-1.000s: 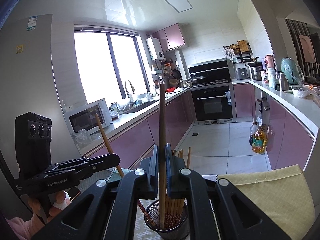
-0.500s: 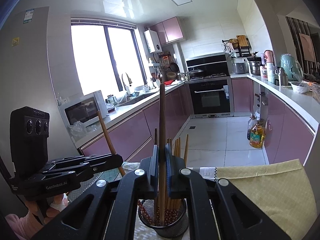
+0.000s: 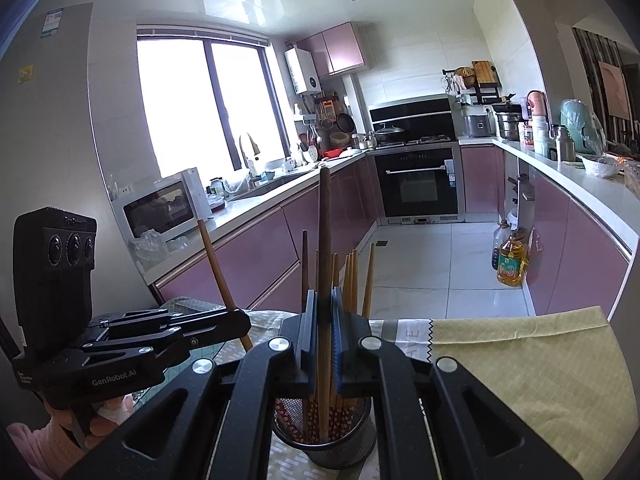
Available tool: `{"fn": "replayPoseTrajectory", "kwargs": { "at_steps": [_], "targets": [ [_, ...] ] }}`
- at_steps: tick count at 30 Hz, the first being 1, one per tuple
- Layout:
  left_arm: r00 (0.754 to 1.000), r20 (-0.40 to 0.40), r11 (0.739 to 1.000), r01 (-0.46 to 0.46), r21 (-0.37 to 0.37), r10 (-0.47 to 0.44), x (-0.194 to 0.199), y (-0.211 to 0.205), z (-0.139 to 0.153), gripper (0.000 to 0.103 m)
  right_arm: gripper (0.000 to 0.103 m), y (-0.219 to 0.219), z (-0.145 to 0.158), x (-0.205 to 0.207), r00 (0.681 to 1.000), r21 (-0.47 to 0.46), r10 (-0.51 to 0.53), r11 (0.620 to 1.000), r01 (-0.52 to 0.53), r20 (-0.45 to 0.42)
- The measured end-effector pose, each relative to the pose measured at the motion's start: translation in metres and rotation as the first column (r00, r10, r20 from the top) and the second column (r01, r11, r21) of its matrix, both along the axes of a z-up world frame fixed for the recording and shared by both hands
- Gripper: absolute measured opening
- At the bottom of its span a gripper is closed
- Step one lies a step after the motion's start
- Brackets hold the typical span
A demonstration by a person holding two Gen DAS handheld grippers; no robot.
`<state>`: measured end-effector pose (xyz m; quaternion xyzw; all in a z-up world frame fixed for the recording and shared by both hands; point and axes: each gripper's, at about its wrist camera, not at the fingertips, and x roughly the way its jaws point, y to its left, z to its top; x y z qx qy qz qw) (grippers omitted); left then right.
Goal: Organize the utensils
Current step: 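Lower the chopsticks into the mesh cup, pushing them down among the others, then open both grippers and withdraw them upward from the mesh cup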
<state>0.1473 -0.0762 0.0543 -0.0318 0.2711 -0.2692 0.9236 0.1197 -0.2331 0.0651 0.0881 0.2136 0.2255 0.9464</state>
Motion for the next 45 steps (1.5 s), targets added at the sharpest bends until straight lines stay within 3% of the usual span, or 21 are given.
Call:
{"fn": "replayPoseTrajectory", "kwargs": {
  "at_steps": [39,42,45],
  "targets": [
    [0.996,-0.089,0.996,-0.009,0.085,0.017,0.024,-0.028,-0.025,0.008,0.008,0.016,-0.026,0.030,0.994,-0.038,0.006,0.999,-0.010,-0.111],
    [0.995,-0.097,0.996,-0.010,0.086,0.019,0.022,-0.028,-0.029,0.009,0.010,0.016,-0.027,0.028,0.994,-0.035,0.002,0.999,-0.006,-0.111],
    [0.994,-0.104,0.997,-0.013,0.078,0.021,0.020,-0.025,-0.034,0.018,0.022,0.016,-0.029,0.023,0.994,-0.043,-0.003,0.999,-0.002,-0.109]
  ]
}}
